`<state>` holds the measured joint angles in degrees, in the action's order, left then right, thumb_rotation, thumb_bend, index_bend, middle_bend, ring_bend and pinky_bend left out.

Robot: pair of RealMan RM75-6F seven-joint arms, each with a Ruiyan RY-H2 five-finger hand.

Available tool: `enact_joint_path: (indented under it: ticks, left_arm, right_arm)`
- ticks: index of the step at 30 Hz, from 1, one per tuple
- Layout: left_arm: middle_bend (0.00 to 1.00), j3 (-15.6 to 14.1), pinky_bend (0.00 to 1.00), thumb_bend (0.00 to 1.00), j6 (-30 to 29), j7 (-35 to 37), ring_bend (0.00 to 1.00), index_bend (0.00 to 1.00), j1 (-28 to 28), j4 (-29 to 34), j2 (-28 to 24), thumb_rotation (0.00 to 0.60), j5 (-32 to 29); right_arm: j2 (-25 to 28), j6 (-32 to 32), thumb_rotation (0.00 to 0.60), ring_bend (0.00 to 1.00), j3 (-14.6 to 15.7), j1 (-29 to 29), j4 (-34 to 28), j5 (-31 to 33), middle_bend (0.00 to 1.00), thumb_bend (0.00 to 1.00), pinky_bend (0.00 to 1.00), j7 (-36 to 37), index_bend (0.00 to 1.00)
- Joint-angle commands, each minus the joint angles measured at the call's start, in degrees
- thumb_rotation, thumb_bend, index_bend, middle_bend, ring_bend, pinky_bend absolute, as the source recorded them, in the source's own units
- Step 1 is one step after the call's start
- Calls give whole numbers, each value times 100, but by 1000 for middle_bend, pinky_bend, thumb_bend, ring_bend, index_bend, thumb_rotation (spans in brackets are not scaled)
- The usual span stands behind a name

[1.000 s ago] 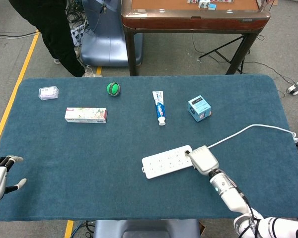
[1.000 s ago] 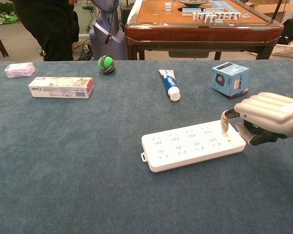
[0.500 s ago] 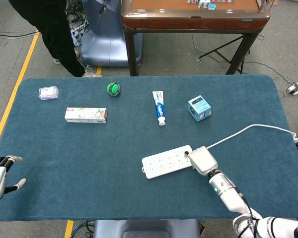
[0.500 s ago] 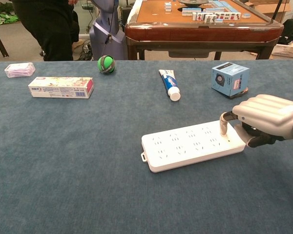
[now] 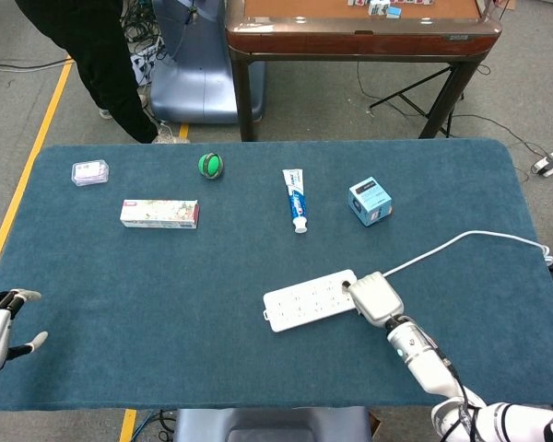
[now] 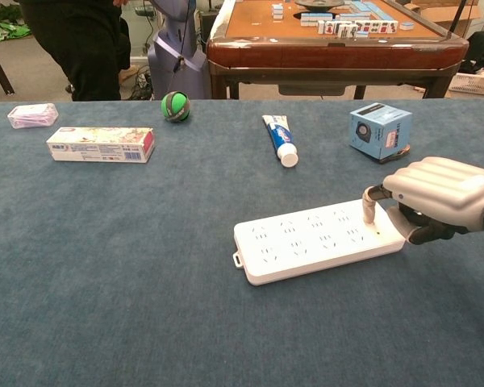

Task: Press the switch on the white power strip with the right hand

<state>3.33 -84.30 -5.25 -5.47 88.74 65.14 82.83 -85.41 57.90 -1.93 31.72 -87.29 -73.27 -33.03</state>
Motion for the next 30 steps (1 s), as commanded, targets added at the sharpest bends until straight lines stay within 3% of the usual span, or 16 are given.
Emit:
enact_joint_path:
  ticks: [1,6,10,13,15,17,20,23,30]
  left_arm:
    - [356,-1,504,113,6,-2,304,434,-1,-1,2,600,-3]
    - [356,-15,504,113,26,-35,304,432,-11,-3,21,600,11]
    - [357,-29,504,114,59,-68,304,429,-25,-13,46,600,17]
    - [357,-39,504,114,72,-104,304,422,-34,-25,68,600,29]
    - [357,-47,504,114,62,-126,304,415,-36,-29,85,600,51]
    - [357,-57,504,114,26,-146,304,403,-27,-20,93,600,89]
    - [357,-91,504,113,-33,-147,304,388,-5,19,83,600,173]
    - [357,-157,505,113,-101,-108,304,382,24,97,37,600,313]
    - [357,-247,510,113,-229,-91,304,382,65,200,-11,600,556]
  right_arm:
    - [219,285,600,1000,-32,-66,-282,-188,1000,739,1000,-25,366]
    - [633,735,600,1000,-28,-231,-742,-458,986,727,1000,-40,366]
    - [968,1092,600,975,61,-452,-950,-637,824,580,1000,-41,366]
    - [1197,1396,600,813,158,-685,-1023,-724,638,395,928,-42,365]
    - [1326,1618,600,629,226,-873,-1036,-757,499,264,768,-8,353]
    - [1440,1838,600,504,287,-1069,-1037,-781,416,202,633,72,343]
    - [1548,2166,600,398,360,-1351,-974,-838,350,169,479,304,342]
    - [1587,2525,600,367,432,-1683,-766,-880,333,167,402,644,342]
    - [1698,2887,600,354,398,-2131,-509,-801,318,167,387,1187,342]
